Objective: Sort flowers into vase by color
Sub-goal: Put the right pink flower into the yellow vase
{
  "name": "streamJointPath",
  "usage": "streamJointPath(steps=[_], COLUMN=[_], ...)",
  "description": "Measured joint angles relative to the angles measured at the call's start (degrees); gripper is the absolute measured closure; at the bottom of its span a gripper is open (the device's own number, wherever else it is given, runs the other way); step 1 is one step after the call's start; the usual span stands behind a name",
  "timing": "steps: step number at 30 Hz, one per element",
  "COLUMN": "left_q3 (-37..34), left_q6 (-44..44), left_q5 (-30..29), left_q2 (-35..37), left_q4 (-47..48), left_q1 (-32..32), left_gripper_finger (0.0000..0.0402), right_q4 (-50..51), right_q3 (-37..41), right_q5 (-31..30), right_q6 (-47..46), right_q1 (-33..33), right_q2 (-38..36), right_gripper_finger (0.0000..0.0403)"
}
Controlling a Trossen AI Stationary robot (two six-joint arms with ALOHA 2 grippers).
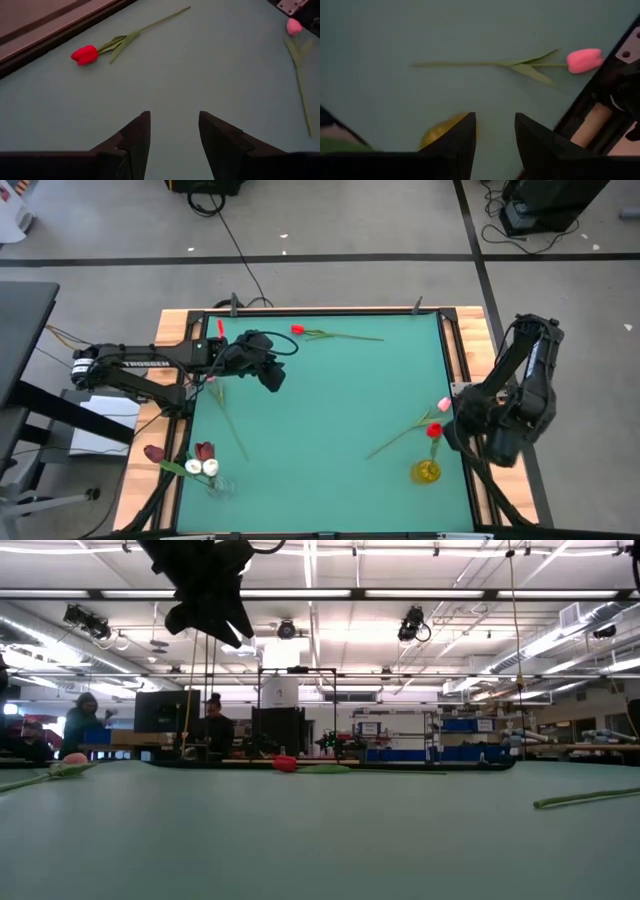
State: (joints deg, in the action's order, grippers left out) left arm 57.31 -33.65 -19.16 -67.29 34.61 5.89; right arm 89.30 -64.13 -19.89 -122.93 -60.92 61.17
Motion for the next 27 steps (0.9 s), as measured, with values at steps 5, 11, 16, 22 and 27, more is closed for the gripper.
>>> streamJointPath(steps=[5, 11, 16, 22, 27], left_q3=[0.0, 0.0, 0.0, 0.0, 0.0], left_q6=[0.0, -0.1, -0.2, 1.8, 5.0], left_q5=[2.2, 5.0, 5.5, 5.6, 5.6], left_q2=[0.0, 0.0, 0.0, 0.0, 0.0], left_q4=[0.5, 1.9, 1.9, 1.6, 0.8], left_q1=[0.0, 0.0, 0.0, 0.0, 0.0], left_gripper_finger=[0.0230, 0.0230, 0.0230, 0.0230, 0.0230], right_q4=[0.6, 0.6, 0.4, -1.1, -2.6], right_q3=[0.2, 0.2, 0.2, 0.2, 0.2], right_q5=[-1.2, -12.5, -20.9, -19.1, -13.3], right_q6=[0.6, 1.0, 1.5, 0.4, 3.2], right_q1=[5.8, 10.0, 16.6, 27.2, 36.0], right_q2=[-3.2, -9.1, -12.8, -12.4, -9.2], right_gripper_finger=[0.0260, 0.0260, 0.0260, 0.0260, 0.0260])
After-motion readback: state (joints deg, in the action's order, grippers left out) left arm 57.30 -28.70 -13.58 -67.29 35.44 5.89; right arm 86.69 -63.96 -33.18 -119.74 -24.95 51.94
